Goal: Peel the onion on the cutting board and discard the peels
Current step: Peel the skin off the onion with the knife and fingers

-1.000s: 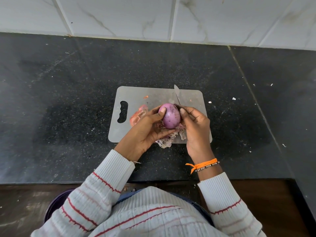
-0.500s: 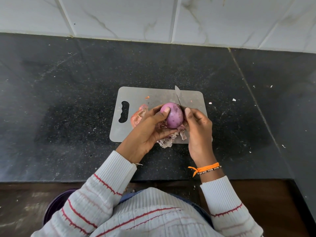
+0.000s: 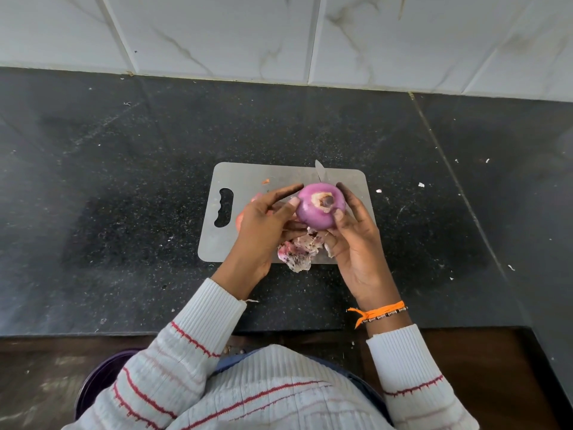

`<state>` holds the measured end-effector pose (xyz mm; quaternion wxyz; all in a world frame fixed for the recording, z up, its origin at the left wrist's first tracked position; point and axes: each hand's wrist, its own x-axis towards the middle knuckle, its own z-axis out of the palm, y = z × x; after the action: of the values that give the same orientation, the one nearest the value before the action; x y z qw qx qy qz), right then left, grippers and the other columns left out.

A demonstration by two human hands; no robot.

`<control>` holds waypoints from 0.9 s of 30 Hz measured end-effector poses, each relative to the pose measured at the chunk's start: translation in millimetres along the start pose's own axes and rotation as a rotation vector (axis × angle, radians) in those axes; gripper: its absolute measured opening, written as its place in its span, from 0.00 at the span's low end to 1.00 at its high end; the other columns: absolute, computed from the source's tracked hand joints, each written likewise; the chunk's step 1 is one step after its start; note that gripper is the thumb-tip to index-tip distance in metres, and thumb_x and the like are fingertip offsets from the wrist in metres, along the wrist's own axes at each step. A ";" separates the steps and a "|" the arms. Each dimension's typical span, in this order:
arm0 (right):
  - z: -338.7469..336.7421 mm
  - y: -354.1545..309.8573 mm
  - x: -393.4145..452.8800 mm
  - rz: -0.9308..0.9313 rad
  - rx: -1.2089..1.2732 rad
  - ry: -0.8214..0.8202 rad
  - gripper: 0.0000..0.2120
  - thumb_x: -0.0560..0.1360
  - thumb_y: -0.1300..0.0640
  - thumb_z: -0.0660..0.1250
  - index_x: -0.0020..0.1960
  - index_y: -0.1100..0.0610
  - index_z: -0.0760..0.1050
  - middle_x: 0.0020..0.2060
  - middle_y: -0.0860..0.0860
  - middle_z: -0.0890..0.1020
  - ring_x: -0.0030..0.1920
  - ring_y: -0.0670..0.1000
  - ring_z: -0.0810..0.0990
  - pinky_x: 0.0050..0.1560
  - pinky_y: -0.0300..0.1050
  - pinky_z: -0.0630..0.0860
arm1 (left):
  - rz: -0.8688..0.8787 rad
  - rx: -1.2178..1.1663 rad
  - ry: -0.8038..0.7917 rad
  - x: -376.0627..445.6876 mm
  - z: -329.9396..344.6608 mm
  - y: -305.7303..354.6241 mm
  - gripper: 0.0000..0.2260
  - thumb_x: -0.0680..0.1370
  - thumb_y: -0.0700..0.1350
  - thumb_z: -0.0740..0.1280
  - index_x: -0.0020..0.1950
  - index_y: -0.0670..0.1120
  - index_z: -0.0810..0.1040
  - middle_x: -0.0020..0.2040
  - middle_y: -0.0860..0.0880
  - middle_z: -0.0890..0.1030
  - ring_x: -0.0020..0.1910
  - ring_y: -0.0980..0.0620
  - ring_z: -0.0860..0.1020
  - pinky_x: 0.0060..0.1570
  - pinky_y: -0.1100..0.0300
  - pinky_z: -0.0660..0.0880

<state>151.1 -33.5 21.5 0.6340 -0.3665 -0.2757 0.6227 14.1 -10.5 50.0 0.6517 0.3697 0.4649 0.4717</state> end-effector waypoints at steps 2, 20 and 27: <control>-2.0 1.9 -0.5 0.013 0.042 0.000 0.38 0.61 0.50 0.78 0.67 0.56 0.70 0.61 0.56 0.77 0.55 0.53 0.80 0.42 0.38 0.80 | 0.066 0.073 0.024 2.4 -2.0 -2.0 0.09 0.76 0.36 0.65 0.52 0.46 0.80 0.39 0.50 0.81 0.33 0.54 0.80 0.36 0.62 0.80; 0.3 -0.1 -4.9 0.044 -0.201 -0.088 0.21 0.72 0.60 0.64 0.65 0.53 0.71 0.63 0.56 0.76 0.60 0.54 0.78 0.52 0.43 0.80 | 0.365 0.553 0.040 9.5 -3.7 -1.0 0.07 0.70 0.41 0.74 0.39 0.52 0.80 0.42 0.55 0.76 0.47 0.53 0.78 0.51 0.58 0.75; 4.0 2.3 -4.0 0.110 -0.096 -0.047 0.20 0.73 0.58 0.62 0.64 0.53 0.71 0.61 0.54 0.77 0.59 0.54 0.78 0.48 0.43 0.80 | 0.174 0.185 0.005 6.7 -4.7 -0.6 0.10 0.80 0.39 0.59 0.49 0.49 0.79 0.51 0.48 0.80 0.50 0.52 0.79 0.43 0.61 0.76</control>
<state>146.2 -37.2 22.4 0.5738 -0.3962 -0.2996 0.6512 10.7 -4.0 46.4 0.5702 0.4661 0.4742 0.4824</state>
